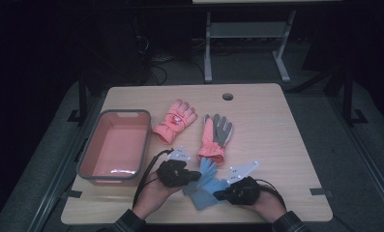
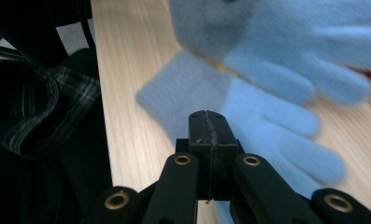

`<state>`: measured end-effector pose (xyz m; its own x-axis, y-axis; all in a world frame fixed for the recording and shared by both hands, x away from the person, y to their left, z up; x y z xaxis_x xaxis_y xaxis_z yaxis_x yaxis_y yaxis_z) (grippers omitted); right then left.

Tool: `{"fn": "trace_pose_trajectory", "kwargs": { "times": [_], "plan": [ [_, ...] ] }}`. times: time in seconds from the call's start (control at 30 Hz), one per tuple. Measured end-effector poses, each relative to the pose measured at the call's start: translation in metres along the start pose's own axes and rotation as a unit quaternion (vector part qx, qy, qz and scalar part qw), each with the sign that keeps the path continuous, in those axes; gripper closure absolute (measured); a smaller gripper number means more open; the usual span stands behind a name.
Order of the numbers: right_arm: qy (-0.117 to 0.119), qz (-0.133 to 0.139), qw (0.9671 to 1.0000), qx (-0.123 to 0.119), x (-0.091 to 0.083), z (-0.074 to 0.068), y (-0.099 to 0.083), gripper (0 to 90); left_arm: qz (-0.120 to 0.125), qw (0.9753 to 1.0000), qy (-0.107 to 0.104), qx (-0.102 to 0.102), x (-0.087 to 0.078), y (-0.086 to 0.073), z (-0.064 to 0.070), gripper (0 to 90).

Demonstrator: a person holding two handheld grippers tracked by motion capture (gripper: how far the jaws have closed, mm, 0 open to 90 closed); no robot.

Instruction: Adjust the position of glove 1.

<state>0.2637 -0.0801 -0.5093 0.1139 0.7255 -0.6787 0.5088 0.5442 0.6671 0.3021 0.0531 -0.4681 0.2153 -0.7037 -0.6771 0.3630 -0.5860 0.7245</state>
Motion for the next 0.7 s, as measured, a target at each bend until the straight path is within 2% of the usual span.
{"fn": "trace_pose_trajectory", "kwargs": {
  "times": [0.1, 0.13, 0.23, 0.27, 0.4, 0.57, 0.6, 0.7],
  "plan": [
    [-0.011, -0.009, 0.9999, 0.001, -0.004, 0.006, -0.007, 90.0, 0.000, 1.0000, 0.004, 0.007, 0.001, 0.003, 0.000, 88.5],
    [-0.008, -0.012, 0.9999, 0.009, -0.003, 0.006, -0.008, 90.0, 0.001, 0.9999, 0.004, 0.009, 0.002, 0.004, -0.001, 88.5],
    [-0.007, -0.022, 0.9997, 0.010, 0.001, 0.008, -0.011, 90.0, 0.000, 0.9998, 0.008, 0.019, 0.003, 0.008, -0.002, 88.5],
    [-0.009, -0.025, 0.9997, 0.003, 0.002, 0.009, -0.011, 90.0, 0.003, 0.9998, 0.009, 0.019, 0.004, 0.009, -0.002, 88.5],
    [-0.011, -0.026, 0.9996, 0.001, 0.004, 0.010, -0.011, 90.0, -0.003, 0.9997, 0.000, 0.026, 0.007, 0.010, -0.001, 88.5],
    [-0.009, -0.024, 0.9997, 0.005, 0.005, 0.008, -0.010, 90.0, -0.009, 0.9993, -0.022, 0.028, 0.012, 0.009, 0.010, 88.4],
    [-0.012, -0.025, 0.9996, -0.001, 0.005, 0.010, -0.011, 90.0, -0.010, 0.9992, -0.024, 0.029, 0.013, 0.009, 0.012, 88.4],
    [-0.014, -0.023, 0.9996, 0.002, 0.007, 0.009, -0.010, 90.0, -0.014, 0.9988, -0.030, 0.037, 0.016, 0.009, 0.018, 88.3]
  ]
}}
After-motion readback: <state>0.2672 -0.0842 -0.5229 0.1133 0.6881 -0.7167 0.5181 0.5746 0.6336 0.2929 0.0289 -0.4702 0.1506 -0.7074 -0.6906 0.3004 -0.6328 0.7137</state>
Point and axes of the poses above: each handheld gripper's, and its own axes: x roughly forward along the jaws, y roughly out of its top, z roughly to its right, the point moved 8 cm from there along x, roughly forward along the jaws, and after that the axes turned 8 degrees about x, right-handed, at the moved point
